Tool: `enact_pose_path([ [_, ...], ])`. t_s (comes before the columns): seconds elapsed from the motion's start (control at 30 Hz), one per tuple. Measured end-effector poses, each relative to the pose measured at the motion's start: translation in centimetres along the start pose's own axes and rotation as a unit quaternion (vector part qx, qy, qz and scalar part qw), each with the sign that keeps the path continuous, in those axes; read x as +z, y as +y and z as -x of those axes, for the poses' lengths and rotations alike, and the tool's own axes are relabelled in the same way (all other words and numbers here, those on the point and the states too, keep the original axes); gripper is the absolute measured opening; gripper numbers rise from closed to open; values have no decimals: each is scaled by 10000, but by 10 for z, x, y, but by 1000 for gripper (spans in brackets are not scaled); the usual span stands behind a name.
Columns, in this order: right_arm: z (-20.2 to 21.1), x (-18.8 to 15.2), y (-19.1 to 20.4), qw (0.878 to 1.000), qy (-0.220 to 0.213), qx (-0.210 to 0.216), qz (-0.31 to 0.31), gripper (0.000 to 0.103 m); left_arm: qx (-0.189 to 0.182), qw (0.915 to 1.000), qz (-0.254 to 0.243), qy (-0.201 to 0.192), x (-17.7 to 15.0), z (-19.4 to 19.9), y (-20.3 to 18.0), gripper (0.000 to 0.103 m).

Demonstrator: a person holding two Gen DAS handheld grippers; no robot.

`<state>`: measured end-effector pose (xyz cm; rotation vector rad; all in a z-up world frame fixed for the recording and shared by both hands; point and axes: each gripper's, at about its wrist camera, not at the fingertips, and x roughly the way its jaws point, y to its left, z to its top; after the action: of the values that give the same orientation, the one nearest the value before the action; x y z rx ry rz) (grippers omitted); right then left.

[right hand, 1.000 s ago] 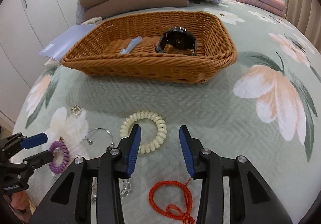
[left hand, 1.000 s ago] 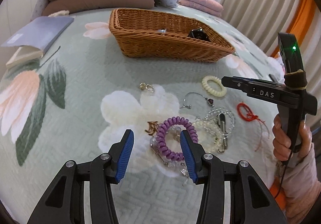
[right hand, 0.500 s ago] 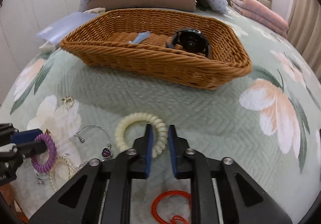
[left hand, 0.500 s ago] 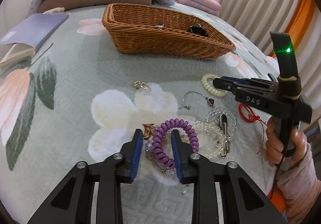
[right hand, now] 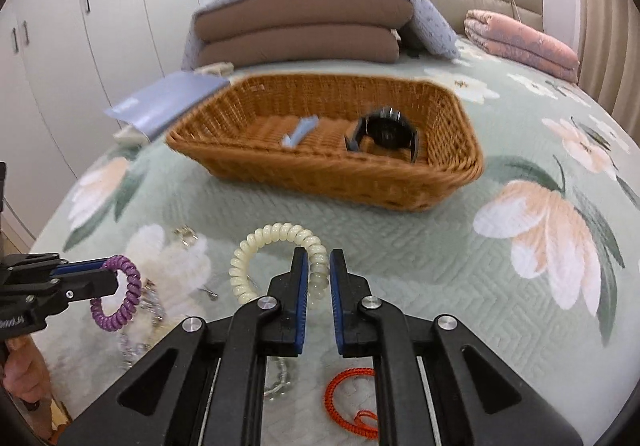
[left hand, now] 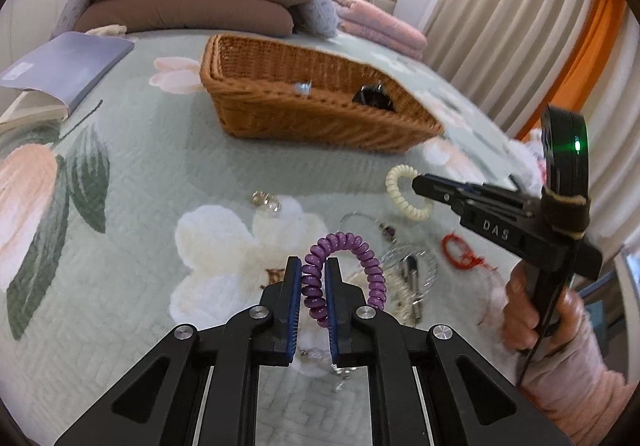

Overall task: Organize jewelry
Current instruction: 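Carry both coil bracelets into the wicker basket and open both tools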

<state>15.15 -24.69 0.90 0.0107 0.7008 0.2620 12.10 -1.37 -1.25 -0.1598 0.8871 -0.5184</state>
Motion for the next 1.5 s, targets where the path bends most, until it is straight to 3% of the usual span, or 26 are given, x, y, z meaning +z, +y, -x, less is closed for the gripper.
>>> enact_pose_path([
  [0.3, 41, 34, 9, 9976, -691, 19, 0, 13, -139, 9981, -62, -594, 32, 33, -12, 12],
  [0.7, 29, 115, -14, 9951, -925, -281, -184, 13, 148, 9921, -365, -1193, 124, 29, -26, 12],
  [0.83, 4, 141, -23, 9967, -714, -282, -280, 12, 315, 9918, -303, -1197, 152, 6, -21, 12],
  [1.07, -55, 159, -38, 9983, -265, -293, -425, 12, 838, 9932, -142, -795, 182, -53, -4, 12],
  [1.33, -115, 156, -46, 9950, 691, -326, -638, 12, 1283, 9912, -86, -304, 181, -107, 6, 11],
  [1.5, -131, 149, -48, 9925, 969, -317, -677, 13, 1335, 9909, -27, -148, 174, -119, 11, 11],
])
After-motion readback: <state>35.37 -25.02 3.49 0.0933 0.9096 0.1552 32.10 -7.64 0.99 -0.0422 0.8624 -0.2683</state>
